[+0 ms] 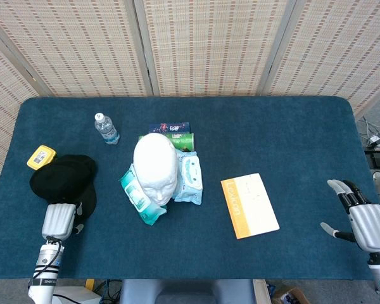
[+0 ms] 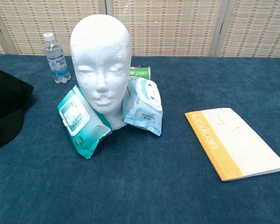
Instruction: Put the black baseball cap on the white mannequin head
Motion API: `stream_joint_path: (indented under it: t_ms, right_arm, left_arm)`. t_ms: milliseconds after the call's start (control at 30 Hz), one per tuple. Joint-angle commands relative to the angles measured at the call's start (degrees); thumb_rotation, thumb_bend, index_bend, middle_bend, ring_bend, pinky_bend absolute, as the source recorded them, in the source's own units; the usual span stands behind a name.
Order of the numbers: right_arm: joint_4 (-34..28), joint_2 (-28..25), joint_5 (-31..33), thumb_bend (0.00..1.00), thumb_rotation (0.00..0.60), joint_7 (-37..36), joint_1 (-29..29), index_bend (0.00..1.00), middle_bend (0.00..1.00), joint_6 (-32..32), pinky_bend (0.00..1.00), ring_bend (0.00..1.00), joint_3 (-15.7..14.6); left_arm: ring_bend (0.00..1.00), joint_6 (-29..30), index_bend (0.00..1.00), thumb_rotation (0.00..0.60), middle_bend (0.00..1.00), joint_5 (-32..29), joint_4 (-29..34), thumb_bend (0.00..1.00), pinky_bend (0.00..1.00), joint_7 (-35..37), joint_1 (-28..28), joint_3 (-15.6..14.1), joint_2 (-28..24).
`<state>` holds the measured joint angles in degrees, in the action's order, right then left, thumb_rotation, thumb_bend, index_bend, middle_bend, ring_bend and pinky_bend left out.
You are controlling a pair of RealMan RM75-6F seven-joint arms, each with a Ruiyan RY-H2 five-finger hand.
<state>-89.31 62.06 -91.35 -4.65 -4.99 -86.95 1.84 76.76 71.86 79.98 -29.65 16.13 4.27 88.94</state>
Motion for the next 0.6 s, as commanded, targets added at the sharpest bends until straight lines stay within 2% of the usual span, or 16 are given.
stream_joint_path:
  t_ms: [33,600]
  right_arm:
    - [0.00,0.01,0.01,0.00,0.600,0.05,-0.01,0.04,0.18,0.05,0.46,0.12,0.01]
    - [-0.14,-0.01,0.16,0.00,0.600,0.20,0.00,0.04,0.18,0.15,0.46,0.12,0.13]
  left_arm:
    - [0.36,0.49,0.58,0.600,0.67,0.07,-1.31,0.08,0.50,0.10,-0.15,0.36,0.92]
    - [0.36,-0.91,0.58,0.600,0.67,-0.90,-4.07,0.08,0.50,0.28,0.05,0.92,2.16]
